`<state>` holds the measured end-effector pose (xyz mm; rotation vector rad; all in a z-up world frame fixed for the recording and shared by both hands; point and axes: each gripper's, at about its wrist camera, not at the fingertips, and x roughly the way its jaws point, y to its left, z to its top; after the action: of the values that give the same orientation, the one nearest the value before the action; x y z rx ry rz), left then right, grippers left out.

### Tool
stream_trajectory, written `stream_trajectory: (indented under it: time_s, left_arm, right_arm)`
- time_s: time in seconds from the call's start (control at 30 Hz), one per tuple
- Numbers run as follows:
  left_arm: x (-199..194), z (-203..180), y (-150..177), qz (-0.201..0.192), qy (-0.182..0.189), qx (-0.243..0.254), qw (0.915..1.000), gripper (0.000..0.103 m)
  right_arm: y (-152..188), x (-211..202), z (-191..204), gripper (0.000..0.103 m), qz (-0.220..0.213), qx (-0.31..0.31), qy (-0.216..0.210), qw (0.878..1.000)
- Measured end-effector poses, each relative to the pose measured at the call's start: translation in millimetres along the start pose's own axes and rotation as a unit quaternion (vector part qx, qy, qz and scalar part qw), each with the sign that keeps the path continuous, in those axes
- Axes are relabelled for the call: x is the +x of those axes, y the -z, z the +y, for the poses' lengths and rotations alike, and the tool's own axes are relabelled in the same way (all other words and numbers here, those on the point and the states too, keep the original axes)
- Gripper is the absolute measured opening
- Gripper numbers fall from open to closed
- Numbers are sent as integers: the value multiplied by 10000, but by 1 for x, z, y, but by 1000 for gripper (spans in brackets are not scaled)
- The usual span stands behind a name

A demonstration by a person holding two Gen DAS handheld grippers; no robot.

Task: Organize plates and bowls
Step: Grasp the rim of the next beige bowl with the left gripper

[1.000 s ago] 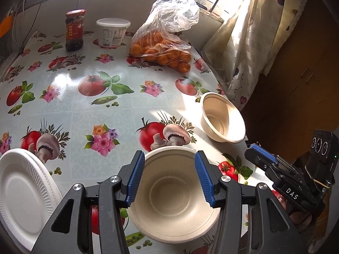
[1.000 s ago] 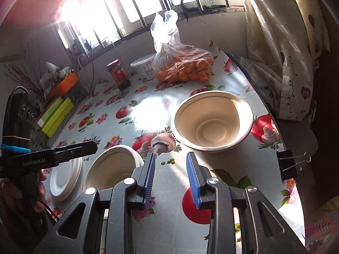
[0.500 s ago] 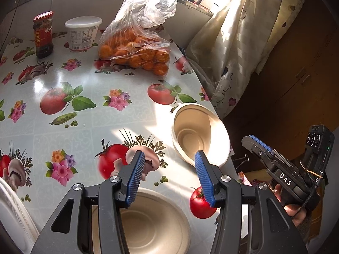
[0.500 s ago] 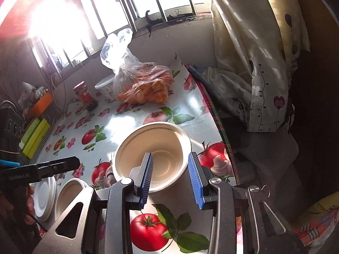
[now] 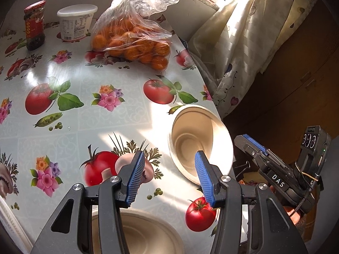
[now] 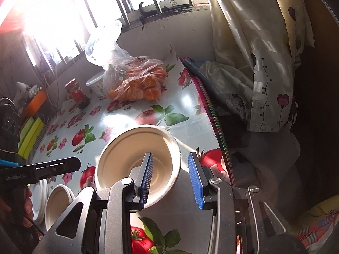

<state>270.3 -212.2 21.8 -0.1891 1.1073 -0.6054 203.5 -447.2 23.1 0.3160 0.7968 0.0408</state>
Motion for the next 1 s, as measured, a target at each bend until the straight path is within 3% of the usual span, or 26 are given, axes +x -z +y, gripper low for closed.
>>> stream_trajectory:
  time_s: [0.3, 0.87, 1.0]
  left_arm:
    - [15, 1, 1, 215, 167, -92, 9996, 50]
    - [32, -6, 2, 341, 215, -61, 9992, 50]
    - [36, -3, 3, 357, 275, -129, 9989, 38]
  right_arm:
    - [1, 14, -1, 33, 159, 7, -79, 9998]
    - [5, 25, -9, 18, 265, 171, -71, 9995]
    - [7, 29, -7, 15, 294, 181, -120, 9993]
